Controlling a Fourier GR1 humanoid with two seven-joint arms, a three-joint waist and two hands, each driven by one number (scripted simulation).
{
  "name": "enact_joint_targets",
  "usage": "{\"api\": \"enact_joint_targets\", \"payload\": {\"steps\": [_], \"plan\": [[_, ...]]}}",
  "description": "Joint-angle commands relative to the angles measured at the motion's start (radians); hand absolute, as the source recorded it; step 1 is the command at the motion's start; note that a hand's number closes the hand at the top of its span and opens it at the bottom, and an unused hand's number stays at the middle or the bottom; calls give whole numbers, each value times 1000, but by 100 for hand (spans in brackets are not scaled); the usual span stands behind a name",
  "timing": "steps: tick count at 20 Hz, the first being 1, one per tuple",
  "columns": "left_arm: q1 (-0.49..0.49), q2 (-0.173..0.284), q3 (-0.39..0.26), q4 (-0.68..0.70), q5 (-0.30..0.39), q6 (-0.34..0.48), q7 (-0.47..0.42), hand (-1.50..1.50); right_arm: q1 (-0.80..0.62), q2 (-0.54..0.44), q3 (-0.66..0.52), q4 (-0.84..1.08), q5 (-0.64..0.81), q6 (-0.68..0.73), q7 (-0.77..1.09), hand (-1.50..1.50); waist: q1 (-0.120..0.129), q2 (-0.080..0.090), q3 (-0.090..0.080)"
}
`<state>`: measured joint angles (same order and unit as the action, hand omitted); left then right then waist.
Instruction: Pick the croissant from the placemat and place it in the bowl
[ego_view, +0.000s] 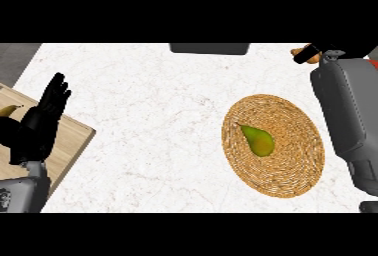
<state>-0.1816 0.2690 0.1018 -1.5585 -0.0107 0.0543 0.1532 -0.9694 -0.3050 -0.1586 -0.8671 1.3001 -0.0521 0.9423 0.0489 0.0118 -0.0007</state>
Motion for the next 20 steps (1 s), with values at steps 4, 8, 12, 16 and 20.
{"api": "enact_joint_targets", "payload": {"steps": [4, 8, 12, 16, 20], "plan": [[-2, 2, 22, 8, -1, 6, -3, 0, -153, -31, -17, 102, 103, -128, 122, 150, -22, -5, 0], [6, 38, 60, 42, 26, -38, -24, 0, -186, -95, -67, 100, 77, -118, 101, 150, -32, -7, 0], [36, -22, 10, -16, -31, 25, -11, 0, -76, -137, -134, 106, -3, -257, -32, 150, -40, -8, 1], [56, -10, 25, -26, -5, -9, -3, 0, -25, -194, -188, 169, -62, -327, -141, 150, -36, -8, 1], [19, -20, 27, 39, -23, 2, -57, 0, 24, -232, -253, 296, -125, -465, -279, 150, -28, 0, 2]]}}
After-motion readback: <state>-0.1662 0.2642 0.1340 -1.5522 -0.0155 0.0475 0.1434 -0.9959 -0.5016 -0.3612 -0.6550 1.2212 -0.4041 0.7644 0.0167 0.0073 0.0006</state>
